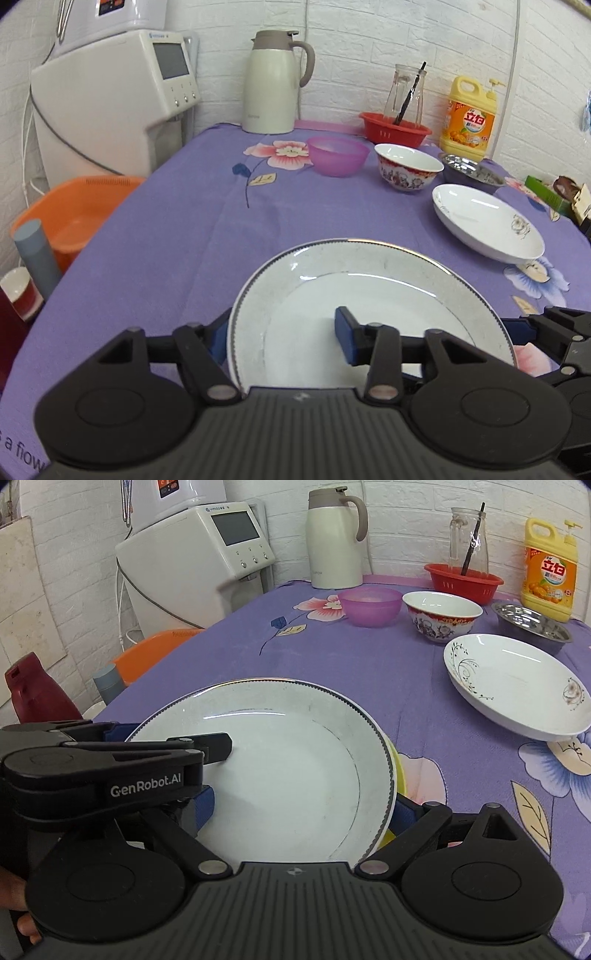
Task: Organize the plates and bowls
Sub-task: 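Lift the stacked plates with the left tool toward the floral white plate, then slide the stack under the floral white plate and grip its rim with left tool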
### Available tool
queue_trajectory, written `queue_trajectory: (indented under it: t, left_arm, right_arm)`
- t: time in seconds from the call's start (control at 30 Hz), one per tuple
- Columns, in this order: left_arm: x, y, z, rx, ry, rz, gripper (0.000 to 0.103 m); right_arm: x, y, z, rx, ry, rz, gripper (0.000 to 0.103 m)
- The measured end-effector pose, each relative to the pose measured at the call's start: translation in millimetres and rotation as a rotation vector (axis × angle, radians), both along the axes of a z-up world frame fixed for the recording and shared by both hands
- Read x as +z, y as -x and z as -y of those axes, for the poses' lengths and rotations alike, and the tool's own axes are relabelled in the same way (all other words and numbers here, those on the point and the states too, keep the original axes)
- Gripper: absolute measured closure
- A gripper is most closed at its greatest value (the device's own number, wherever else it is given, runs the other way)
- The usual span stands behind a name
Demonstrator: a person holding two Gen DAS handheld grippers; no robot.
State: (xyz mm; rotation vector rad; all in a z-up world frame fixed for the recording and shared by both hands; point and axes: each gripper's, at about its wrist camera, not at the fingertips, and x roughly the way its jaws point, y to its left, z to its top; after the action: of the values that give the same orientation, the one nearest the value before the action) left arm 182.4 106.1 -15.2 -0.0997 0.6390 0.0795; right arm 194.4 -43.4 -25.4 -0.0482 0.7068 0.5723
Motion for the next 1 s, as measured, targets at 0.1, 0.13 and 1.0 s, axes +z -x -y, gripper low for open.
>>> queue_trajectory:
  t: [0.1, 0.13, 1.0]
  left_arm:
    - [-9, -2, -8, 0.001, 0.061, -0.017, 0.043]
    - [-9, -2, -10, -0.004, 0.072, -0.010, 0.041]
    - [58, -90, 56, -0.158, 0.069, 0.046, 0.030]
  right_arm:
    - [-5, 2, 0, 0.009, 0.011, 0.018, 0.000]
    - [-4, 5, 0, 0.004, 0.021, 0.039, 0.000]
    - [34, -97, 151, -0.360, -0.063, 0.107, 0.000]
